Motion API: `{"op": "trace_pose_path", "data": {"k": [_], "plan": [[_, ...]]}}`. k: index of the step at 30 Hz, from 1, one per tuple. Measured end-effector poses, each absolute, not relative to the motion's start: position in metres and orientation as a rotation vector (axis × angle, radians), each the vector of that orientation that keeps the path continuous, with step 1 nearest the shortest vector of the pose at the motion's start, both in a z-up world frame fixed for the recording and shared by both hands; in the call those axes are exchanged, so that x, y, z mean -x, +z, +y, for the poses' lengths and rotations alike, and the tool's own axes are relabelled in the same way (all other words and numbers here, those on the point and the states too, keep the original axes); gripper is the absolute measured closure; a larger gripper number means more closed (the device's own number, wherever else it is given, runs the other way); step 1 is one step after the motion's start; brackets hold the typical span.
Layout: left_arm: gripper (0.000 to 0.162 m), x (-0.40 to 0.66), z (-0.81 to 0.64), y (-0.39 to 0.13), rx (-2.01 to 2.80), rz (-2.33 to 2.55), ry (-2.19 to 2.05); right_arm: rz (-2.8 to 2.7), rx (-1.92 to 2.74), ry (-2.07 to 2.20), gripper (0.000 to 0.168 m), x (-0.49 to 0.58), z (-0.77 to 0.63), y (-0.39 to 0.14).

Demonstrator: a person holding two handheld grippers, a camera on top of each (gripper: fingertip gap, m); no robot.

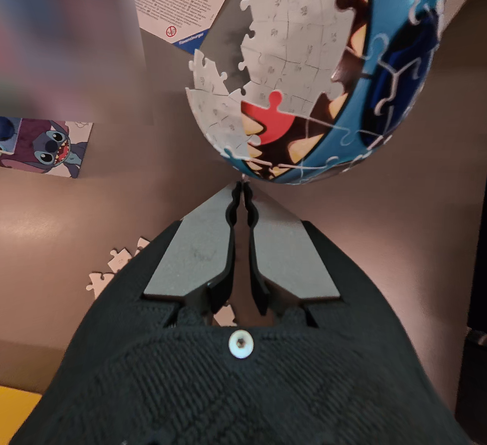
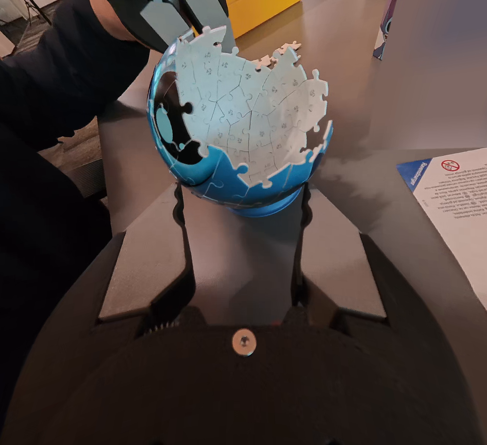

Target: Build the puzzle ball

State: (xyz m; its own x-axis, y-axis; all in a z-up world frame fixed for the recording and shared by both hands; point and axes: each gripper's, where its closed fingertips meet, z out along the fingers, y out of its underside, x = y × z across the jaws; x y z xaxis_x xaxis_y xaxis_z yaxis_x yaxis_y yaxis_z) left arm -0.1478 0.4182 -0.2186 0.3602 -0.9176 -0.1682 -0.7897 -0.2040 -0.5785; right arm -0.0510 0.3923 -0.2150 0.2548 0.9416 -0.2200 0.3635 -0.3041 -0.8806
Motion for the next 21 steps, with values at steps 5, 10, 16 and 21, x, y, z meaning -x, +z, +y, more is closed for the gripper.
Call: {"op": "trace_pose_path", "data": {"k": [5,10,16,21], "plan": [[0.162,0.144,0.408,-0.219,2.038,1.517,-0.299,-1.195,1.808,1.05,0.08,0.047,0.391,-0.214],[0.162,0.131,0.402,-0.217,2.016,1.536,-0.322,-1.163,1.809,1.066,0.08,0.034,0.387,-0.208],[0.162,0.116,0.401,-0.215,1.996,1.575,-0.296,-1.11,1.821,1.065,0.08,0.021,0.383,-0.205],[0.162,0.106,0.398,-0.21,1.98,1.6,-0.294,-1.089,1.82,1.051,0.08,0.012,0.378,-0.203]]}}
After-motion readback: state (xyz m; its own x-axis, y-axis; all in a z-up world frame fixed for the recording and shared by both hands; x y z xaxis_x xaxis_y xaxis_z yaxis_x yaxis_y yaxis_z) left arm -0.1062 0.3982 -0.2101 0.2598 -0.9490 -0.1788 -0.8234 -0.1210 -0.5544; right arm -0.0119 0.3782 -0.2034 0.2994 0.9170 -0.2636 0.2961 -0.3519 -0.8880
